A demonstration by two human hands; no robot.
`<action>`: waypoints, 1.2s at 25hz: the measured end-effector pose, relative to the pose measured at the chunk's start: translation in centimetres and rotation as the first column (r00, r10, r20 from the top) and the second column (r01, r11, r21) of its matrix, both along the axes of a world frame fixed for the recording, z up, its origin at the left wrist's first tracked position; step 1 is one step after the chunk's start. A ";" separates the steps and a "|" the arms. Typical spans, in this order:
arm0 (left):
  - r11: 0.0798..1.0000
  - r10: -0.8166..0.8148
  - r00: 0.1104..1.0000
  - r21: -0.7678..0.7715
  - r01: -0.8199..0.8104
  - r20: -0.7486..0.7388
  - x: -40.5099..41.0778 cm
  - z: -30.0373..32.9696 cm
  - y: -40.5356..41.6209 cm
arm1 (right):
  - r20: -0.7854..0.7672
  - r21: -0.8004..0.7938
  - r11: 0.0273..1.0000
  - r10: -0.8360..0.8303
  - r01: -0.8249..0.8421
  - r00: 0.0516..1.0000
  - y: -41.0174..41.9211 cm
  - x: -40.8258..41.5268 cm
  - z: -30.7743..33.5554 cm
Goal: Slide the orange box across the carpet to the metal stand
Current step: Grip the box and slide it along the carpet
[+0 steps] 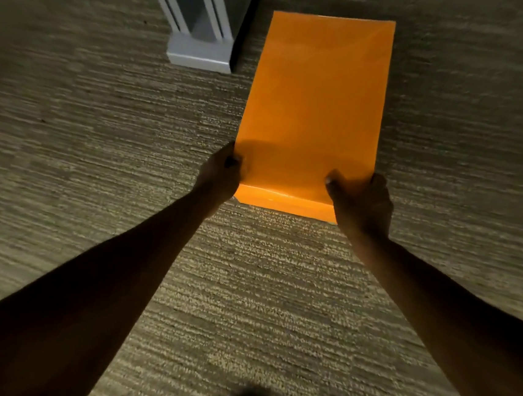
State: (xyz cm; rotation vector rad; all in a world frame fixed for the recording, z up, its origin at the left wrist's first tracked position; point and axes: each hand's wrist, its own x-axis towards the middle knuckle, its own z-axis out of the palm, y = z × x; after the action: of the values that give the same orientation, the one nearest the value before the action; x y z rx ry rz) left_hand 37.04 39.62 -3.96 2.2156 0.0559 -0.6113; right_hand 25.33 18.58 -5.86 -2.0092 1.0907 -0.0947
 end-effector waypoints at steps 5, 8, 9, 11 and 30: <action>0.993 0.113 0.970 0.020 -0.120 0.217 -0.1 1.1 -1.1 | 0.063 -0.092 0.991 0.102 -0.096 0.993 -1.9 0.5 0.7; 0.989 0.139 0.946 0.008 -0.147 0.292 0.7 1.3 -2.6 | 0.026 0.060 0.998 0.030 -0.032 0.999 -3.1 2.2 0.7; 0.991 0.124 0.958 0.020 -0.134 0.259 1.0 1.3 -2.9 | 0.024 0.120 0.993 0.016 -0.019 1.000 -3.2 2.8 0.8; 0.991 0.110 0.974 0.057 -0.124 0.199 1.6 1.3 -3.1 | 0.043 0.167 0.986 0.017 -0.023 0.999 -2.8 3.6 1.0; 0.988 0.077 0.955 0.107 -0.112 0.287 9.1 1.4 1.1 | 0.166 0.083 0.987 0.122 -0.137 0.979 1.9 10.4 0.0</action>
State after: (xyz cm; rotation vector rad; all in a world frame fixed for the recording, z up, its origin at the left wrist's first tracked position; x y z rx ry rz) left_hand 46.10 40.67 -2.53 2.3832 0.0531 -0.2393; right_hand 35.72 20.43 -5.89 -1.9464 0.8452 -0.1315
